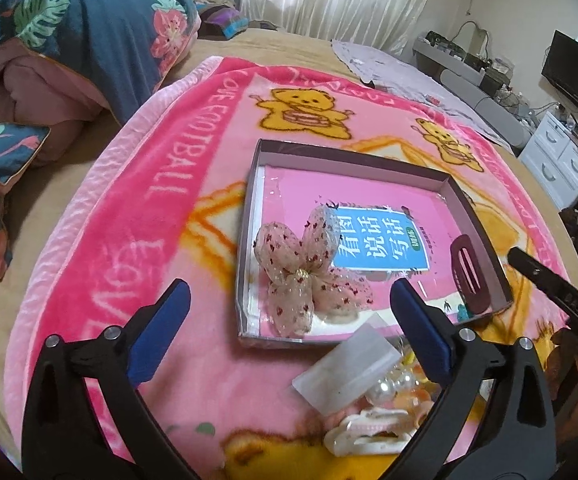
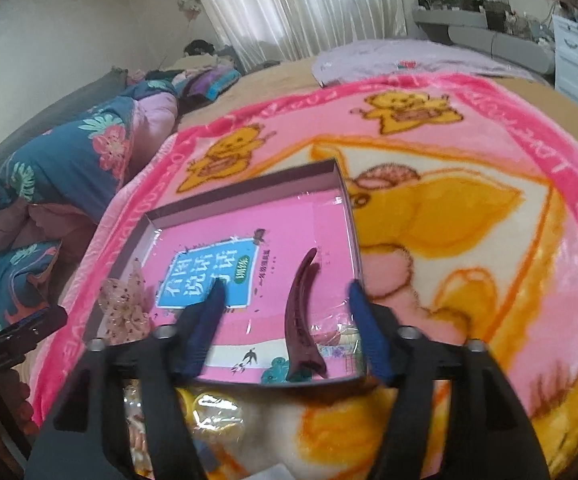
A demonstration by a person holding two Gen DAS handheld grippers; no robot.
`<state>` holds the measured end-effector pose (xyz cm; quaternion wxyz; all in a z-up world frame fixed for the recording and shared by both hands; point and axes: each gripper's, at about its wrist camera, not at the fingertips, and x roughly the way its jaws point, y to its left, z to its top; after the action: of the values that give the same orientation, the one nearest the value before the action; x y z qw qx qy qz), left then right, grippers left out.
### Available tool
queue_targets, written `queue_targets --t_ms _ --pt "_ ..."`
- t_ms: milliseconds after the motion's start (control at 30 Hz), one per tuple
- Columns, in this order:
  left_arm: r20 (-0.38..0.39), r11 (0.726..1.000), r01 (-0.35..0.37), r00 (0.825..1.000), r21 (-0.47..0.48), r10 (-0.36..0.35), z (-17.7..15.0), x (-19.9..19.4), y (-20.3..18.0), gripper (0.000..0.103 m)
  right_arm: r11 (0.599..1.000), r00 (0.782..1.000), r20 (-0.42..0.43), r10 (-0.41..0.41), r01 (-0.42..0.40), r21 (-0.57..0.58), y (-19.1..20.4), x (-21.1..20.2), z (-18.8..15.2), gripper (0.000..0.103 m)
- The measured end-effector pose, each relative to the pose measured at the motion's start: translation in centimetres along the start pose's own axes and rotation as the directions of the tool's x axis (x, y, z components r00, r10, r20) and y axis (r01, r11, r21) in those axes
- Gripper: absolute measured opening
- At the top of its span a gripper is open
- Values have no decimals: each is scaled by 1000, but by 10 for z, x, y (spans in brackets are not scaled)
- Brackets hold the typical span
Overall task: Organize jewelry
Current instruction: 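Open the left tool to drop the bow in the box while the right tool releases the clip inside, then pull both tools back from the box toward the remaining accessories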
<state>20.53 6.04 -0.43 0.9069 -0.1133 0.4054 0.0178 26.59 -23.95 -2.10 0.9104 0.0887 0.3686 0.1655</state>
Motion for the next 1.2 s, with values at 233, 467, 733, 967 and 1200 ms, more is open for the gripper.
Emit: queue_targets --t_ms 233,467,733,967,1200 --pt "25 1000 -14 1000 -4 14 -6 -19 1 93 997 997 75 3 2 -75 13 -38 -1 90" --pt "66 1000 -6 998 0 6 -13 -46 1 93 994 994 106 26 -15 -105 17 -69 -8 91" --pt "99 1000 -2 995 1 2 -24 -74 3 93 994 991 124 50 -37 -102 21 -96 -15 91" --pt "123 1000 -8 992 18 5 -32 -94 2 93 992 991 122 57 -42 -121 27 -114 -24 91" --pt "135 999 -30 991 25 26 -44 -110 6 93 989 991 117 66 -49 -140 32 -128 -34 91"
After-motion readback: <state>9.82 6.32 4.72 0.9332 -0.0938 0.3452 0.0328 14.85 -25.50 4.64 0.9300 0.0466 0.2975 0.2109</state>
